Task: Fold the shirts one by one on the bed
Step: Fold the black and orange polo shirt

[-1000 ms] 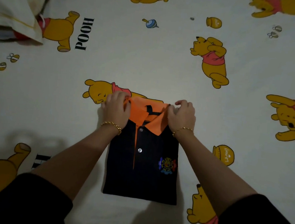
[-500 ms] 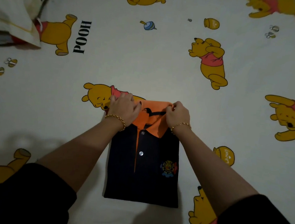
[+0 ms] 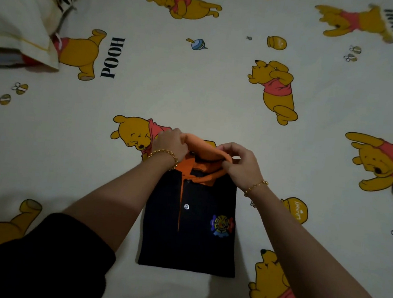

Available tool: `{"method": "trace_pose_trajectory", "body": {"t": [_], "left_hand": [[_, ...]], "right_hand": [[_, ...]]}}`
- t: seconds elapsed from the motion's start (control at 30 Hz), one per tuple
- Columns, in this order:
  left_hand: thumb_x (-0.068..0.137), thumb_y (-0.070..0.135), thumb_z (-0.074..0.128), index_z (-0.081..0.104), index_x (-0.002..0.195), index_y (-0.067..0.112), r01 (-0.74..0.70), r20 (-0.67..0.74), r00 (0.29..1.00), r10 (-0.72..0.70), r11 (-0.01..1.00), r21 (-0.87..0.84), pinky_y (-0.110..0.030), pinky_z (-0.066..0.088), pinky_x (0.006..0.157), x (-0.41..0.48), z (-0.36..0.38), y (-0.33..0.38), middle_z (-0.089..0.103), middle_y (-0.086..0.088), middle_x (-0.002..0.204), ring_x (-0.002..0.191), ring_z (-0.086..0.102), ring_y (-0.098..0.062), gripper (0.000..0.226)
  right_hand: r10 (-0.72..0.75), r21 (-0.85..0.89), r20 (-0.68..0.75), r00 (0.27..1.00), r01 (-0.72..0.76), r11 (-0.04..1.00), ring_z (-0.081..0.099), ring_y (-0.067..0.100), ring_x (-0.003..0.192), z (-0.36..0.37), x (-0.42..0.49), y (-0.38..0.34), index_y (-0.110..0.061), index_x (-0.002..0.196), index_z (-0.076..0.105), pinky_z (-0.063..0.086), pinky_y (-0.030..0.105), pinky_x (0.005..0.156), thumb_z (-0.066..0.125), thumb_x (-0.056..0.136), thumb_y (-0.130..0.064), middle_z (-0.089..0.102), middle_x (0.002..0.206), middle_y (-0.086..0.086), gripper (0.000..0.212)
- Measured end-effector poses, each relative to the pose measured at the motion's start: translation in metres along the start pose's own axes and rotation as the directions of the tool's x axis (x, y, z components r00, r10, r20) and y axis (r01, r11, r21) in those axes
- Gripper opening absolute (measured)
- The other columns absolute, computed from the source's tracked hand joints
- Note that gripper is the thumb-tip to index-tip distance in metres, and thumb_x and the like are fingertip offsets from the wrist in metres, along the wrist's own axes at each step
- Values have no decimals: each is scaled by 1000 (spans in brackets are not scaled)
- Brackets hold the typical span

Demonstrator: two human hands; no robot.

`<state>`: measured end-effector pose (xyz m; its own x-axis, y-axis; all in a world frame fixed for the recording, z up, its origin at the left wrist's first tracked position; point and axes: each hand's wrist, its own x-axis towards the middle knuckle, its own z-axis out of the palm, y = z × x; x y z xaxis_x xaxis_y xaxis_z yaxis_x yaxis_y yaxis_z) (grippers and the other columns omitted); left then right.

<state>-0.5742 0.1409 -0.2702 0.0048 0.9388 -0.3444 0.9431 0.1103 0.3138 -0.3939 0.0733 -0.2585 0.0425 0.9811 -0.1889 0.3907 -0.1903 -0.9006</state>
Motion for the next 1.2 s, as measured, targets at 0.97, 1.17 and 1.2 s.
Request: {"method": "trace_pose_trajectory", "body": {"t": [0.97,1.17,1.2], "left_hand": [[79,-16,26,53,104,3,638,634,770,-70,69,-767,-43,50,75,-70,-44,-56,60,-14,104,94,61,-25,41],[81,-13,43,50,106,15,627,644,765,-9,239,-742,-48,47,93,-76,-32,-51,52,-13,122,117,51,-30,38],[84,-12,47,50,105,15,615,634,772,-43,305,-727,-45,49,89,-77,-32,-48,52,-13,120,115,53,-28,35]], "right_hand": [[665,472,-31,746,-575,668,62,29,78,-16,-8,-15,-5,78,56,56,41,64,66,81,-11,61,87,17,13],[629,370,141,765,-630,683,64,22,79,-12,-14,-9,-4,85,62,56,34,67,72,79,-16,63,86,13,17],[618,351,186,764,-640,684,64,21,81,-13,-14,-8,-3,88,63,56,32,68,74,79,-18,64,87,12,20]]}}
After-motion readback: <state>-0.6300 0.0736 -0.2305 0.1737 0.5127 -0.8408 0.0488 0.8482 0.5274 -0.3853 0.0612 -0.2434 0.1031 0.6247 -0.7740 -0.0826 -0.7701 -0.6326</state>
